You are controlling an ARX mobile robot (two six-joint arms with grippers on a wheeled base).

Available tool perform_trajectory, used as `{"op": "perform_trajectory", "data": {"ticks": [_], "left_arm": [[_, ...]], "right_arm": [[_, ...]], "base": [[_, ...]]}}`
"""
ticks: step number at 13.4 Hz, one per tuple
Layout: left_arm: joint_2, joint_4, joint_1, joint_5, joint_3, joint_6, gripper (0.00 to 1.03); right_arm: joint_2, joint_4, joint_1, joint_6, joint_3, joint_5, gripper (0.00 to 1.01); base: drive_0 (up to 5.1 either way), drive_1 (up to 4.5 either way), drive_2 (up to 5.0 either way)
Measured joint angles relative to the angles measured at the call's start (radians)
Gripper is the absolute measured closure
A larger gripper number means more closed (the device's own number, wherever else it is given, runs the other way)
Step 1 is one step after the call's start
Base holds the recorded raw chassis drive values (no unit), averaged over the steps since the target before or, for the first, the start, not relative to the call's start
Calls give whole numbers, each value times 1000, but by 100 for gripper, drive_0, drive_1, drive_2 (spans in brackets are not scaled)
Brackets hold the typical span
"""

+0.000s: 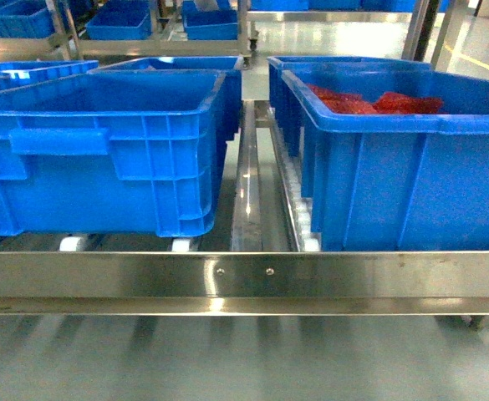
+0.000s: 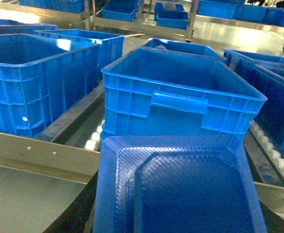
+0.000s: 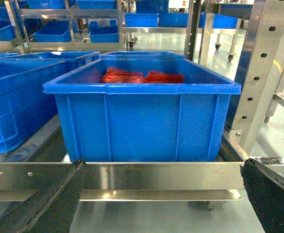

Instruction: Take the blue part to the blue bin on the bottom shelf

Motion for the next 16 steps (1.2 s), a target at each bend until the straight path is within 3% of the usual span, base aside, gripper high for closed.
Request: {"op": "perform_trajectory", "data": {"ticks": [16], "left_arm": [[0,0,0,-1,0,0,60]], "right_arm": [[0,3,0,0,0,0,3]], "base": [[2,383,-380]]}}
